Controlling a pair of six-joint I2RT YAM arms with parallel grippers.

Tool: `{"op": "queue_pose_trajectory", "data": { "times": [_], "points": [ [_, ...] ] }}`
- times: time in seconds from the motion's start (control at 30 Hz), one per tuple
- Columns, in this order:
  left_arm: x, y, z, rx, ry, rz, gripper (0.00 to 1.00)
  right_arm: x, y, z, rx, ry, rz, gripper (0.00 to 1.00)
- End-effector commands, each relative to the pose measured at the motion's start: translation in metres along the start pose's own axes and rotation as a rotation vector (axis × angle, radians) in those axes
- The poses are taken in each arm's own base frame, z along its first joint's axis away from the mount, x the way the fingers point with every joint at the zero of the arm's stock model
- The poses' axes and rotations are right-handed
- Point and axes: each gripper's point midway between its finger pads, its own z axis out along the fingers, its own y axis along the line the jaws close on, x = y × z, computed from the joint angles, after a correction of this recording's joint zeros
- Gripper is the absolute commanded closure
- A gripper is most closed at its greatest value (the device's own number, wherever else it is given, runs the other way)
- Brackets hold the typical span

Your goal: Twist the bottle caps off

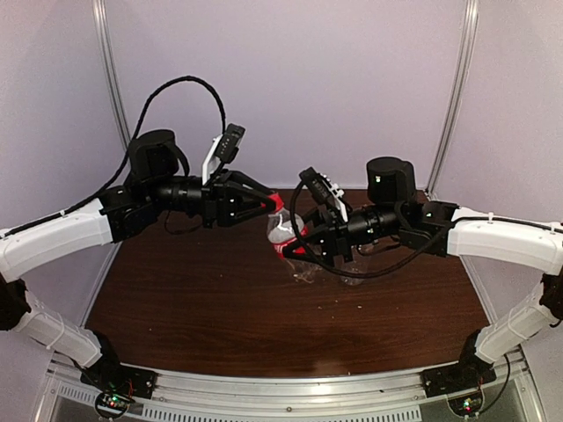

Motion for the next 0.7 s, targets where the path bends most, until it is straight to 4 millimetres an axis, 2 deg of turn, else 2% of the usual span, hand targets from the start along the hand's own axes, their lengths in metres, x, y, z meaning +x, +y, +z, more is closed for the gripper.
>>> {"op": "queue_pose_trajectory", "data": {
  "times": [0.0,0.07,0.33,0.37,0.5,0.57,0.67],
  "points": [
    [-0.004,0.010,-0.001,-0.056,-0.029,-0.023,0.88,0.005,-0.017,0.000,0.095,0.006,-0.013,0.66],
    [-0.007,0.019,-0.004,-0.122,-0.036,-0.047,1.00,0.006,-0.027,-0.002,0.158,0.016,-0.013,0.67],
    [-0.015,0.065,-0.030,-0.504,-0.141,-0.225,1.00,0.014,-0.072,-0.014,0.421,0.056,-0.021,0.73],
    [-0.011,0.075,-0.038,-0.597,-0.148,-0.269,1.00,0.014,-0.077,-0.016,0.451,0.057,-0.023,0.73],
    [0.000,0.093,-0.055,-0.818,-0.185,-0.362,1.00,0.014,-0.098,-0.025,0.581,0.045,-0.013,0.74],
    [0.002,0.096,-0.056,-0.850,-0.195,-0.375,1.00,0.015,-0.104,-0.027,0.619,0.041,-0.007,0.74],
    [0.006,0.098,-0.053,-0.848,-0.192,-0.391,0.89,0.016,-0.106,-0.027,0.625,0.045,-0.003,0.74]
  ]
}}
